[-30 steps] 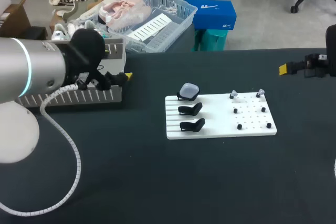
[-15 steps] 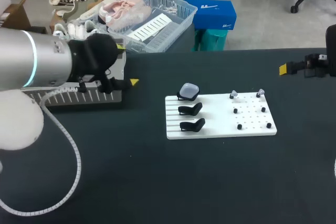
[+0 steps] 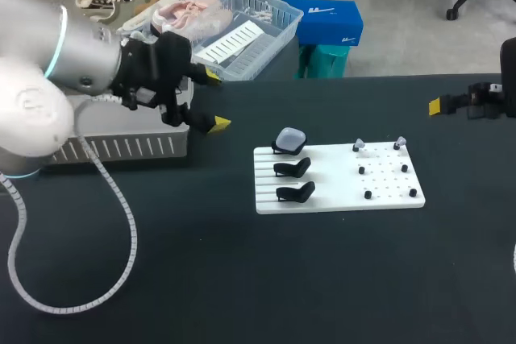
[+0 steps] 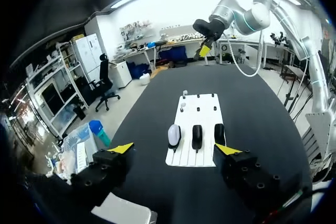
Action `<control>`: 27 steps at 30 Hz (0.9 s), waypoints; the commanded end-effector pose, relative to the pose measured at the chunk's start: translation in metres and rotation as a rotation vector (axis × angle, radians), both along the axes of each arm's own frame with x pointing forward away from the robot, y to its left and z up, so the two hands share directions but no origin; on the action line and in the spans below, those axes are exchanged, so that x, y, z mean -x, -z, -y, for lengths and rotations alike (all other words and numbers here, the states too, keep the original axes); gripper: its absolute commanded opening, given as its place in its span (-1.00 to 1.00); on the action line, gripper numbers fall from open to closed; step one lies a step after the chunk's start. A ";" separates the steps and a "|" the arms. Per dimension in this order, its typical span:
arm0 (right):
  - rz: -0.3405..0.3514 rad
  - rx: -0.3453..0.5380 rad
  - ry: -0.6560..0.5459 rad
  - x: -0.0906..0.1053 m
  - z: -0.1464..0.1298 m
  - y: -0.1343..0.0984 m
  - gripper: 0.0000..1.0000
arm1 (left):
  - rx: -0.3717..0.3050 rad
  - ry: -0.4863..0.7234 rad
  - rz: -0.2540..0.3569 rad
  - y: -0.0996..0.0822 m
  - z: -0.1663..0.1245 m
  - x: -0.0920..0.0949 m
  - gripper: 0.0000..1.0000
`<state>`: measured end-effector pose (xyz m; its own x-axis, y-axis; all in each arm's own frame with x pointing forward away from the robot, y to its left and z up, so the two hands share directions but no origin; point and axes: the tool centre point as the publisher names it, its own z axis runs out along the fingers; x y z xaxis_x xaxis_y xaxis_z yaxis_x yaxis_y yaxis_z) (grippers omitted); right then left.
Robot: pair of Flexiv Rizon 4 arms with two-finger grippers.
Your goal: Pick up each earbud case from the left stands, insert the matching earbuds, close the lid, and place the case in the box.
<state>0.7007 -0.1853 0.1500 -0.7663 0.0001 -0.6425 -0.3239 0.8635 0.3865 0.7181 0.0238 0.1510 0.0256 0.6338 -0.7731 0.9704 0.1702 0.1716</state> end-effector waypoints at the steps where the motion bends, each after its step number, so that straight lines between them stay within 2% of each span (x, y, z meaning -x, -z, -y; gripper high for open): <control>1: 0.000 0.000 -0.001 0.000 0.000 0.000 1.00 | 0.206 0.118 -0.053 0.013 0.007 -0.006 1.00; 8: 0.000 0.000 -0.001 0.000 0.000 0.000 1.00 | 0.232 0.050 -0.082 0.028 0.020 0.001 1.00; 17: 0.000 0.000 -0.001 0.000 0.000 0.000 1.00 | 0.227 0.021 -0.061 0.046 0.038 0.015 1.00; 20: 0.000 0.000 -0.001 0.000 0.000 0.000 1.00 | 0.209 0.022 -0.064 0.048 0.041 0.017 1.00; 21: 0.000 0.000 -0.001 0.000 0.000 0.000 1.00 | 0.181 0.020 -0.088 0.047 0.043 0.016 1.00; 27: 0.000 0.000 -0.001 0.000 0.000 0.000 1.00 | 0.181 0.020 -0.088 0.047 0.043 0.016 1.00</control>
<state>0.7007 -0.1853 0.1500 -0.7663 0.0001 -0.6425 -0.3239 0.8636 0.3865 0.7020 -0.0184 0.1044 -0.0373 0.4869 -0.8727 0.9847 0.1667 0.0509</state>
